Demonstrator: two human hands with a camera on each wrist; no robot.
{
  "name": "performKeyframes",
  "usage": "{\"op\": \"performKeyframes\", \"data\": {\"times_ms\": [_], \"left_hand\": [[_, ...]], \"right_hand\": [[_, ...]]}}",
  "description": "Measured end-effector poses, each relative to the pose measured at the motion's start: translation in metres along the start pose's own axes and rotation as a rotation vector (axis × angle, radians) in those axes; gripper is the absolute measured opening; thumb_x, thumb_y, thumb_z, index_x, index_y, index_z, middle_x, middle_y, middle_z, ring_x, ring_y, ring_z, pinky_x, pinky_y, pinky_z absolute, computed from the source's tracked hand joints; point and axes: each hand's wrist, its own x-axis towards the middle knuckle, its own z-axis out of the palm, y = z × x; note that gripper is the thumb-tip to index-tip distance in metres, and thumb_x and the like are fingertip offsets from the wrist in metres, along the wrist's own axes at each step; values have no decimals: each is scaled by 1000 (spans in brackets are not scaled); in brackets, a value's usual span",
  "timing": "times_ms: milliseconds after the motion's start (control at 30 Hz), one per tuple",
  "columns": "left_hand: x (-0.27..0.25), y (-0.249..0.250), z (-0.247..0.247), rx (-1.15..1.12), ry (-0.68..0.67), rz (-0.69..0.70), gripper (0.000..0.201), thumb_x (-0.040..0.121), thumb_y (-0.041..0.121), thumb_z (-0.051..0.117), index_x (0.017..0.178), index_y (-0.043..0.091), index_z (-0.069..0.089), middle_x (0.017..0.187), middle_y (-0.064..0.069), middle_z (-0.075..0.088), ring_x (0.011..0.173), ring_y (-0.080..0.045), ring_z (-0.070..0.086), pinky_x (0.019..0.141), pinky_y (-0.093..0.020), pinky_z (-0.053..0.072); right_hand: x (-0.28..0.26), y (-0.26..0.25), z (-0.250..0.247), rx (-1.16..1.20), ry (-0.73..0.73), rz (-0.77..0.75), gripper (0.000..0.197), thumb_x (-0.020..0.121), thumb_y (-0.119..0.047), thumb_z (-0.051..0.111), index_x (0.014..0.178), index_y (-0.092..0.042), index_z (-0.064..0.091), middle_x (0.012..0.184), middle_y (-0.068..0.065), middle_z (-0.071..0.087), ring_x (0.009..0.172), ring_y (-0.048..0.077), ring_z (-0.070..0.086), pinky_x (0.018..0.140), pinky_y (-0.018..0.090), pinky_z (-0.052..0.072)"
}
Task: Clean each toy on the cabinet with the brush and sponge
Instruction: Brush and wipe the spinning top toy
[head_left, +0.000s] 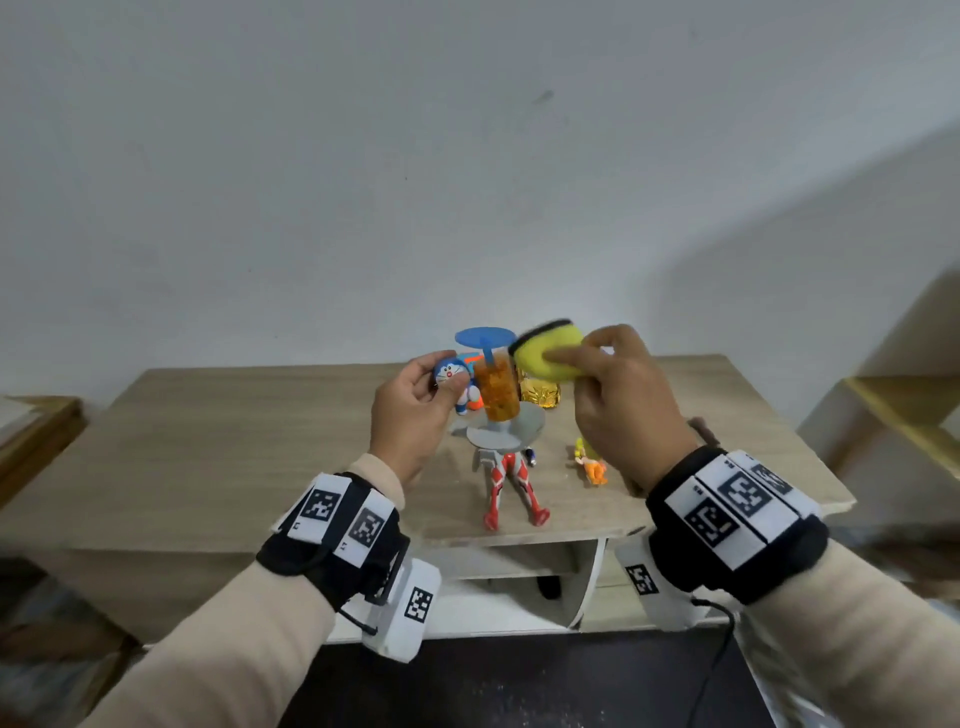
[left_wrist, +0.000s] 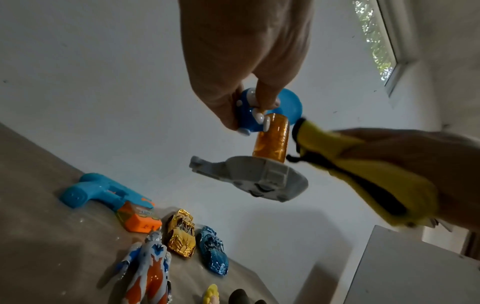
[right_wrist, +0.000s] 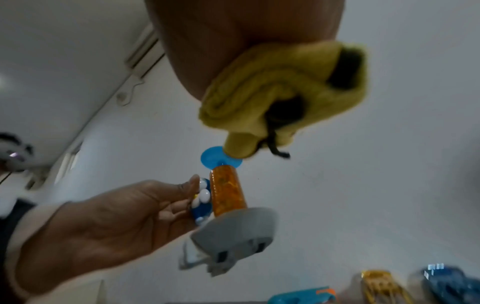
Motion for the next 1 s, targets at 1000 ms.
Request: {"op": "performKeyframes", "data": {"times_ms": [1000], "left_hand": [[-12, -5, -5, 299, -298, 514, 52, 68, -14, 74, 100, 26, 64, 103, 30, 65, 103, -2, 64, 97, -20, 47]], "right_hand": [[42, 27, -9, 62, -508, -135, 42, 87, 4, 51, 114, -25, 65, 117, 2, 53, 97, 8, 47, 79, -4, 26]]}}
